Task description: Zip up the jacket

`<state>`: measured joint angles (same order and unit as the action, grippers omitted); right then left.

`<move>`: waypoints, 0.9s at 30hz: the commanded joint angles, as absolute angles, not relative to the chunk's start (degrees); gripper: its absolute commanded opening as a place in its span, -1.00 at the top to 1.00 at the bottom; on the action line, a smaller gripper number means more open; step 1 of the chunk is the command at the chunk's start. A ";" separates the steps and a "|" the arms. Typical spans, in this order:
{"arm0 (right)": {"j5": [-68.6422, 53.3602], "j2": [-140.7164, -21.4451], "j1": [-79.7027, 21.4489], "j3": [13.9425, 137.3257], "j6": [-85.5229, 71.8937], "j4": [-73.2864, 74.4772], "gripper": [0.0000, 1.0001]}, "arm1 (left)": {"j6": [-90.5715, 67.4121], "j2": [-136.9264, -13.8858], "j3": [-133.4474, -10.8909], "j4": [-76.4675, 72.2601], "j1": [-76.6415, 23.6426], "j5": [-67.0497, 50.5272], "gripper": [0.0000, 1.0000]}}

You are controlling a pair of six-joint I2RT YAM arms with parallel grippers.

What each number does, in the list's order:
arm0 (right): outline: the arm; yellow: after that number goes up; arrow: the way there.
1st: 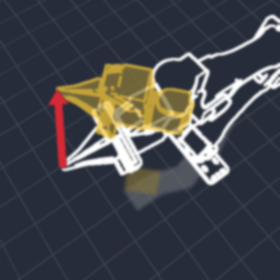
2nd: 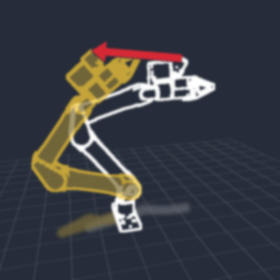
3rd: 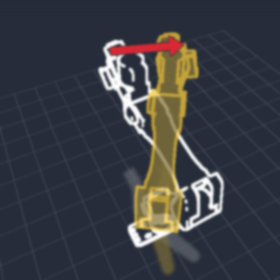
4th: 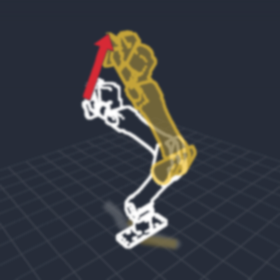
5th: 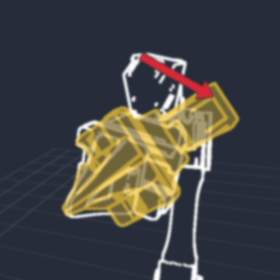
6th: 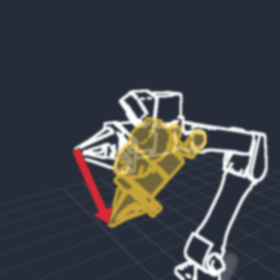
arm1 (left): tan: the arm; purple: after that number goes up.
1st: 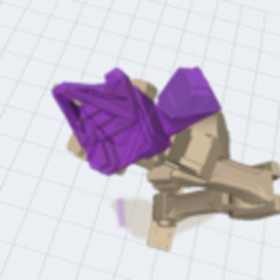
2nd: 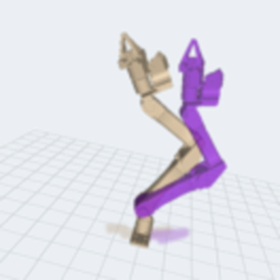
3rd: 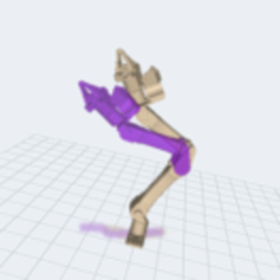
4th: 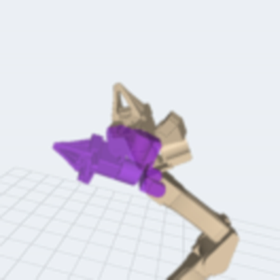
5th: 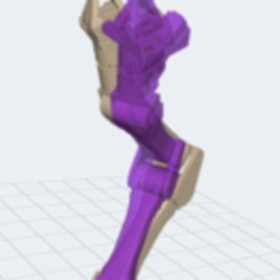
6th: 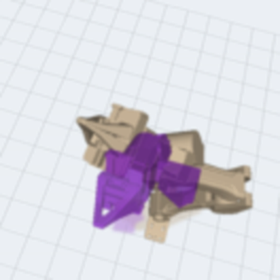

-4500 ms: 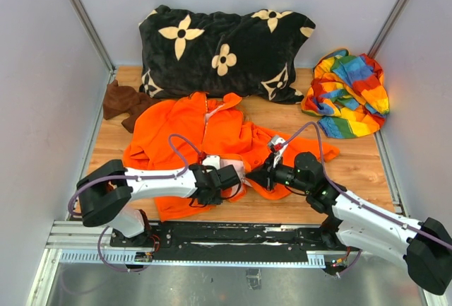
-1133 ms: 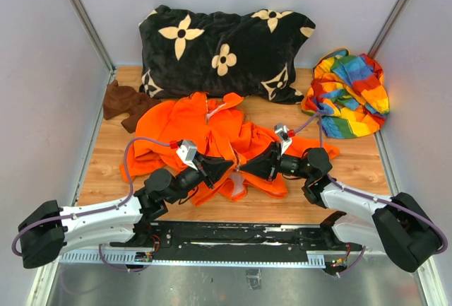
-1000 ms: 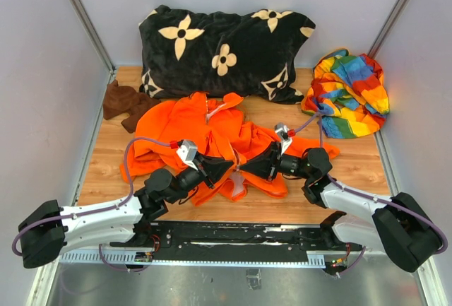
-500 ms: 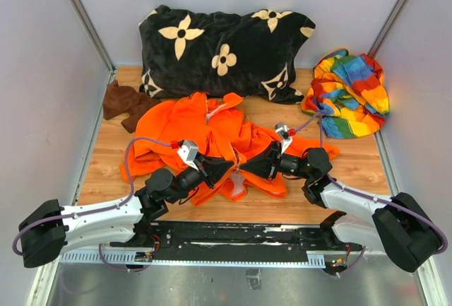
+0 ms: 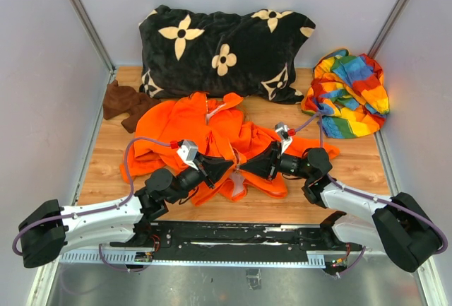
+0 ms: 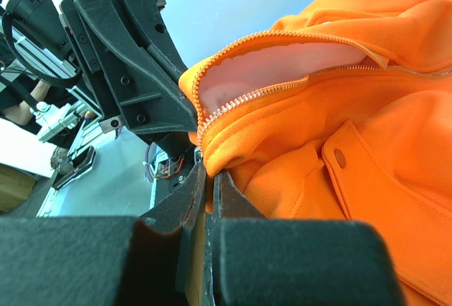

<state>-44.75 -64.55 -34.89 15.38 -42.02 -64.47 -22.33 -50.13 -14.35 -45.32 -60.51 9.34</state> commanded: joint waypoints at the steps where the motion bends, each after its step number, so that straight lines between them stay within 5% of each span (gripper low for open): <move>1: -44.91 -63.95 -35.68 16.36 -42.28 -67.32 0.99 | -21.69 -49.01 -14.83 -47.64 -60.41 10.11 0.99; 27: -44.62 -64.38 -35.68 17.11 -42.76 -66.83 0.98 | -21.68 -50.21 -15.82 -46.61 -60.39 7.67 0.99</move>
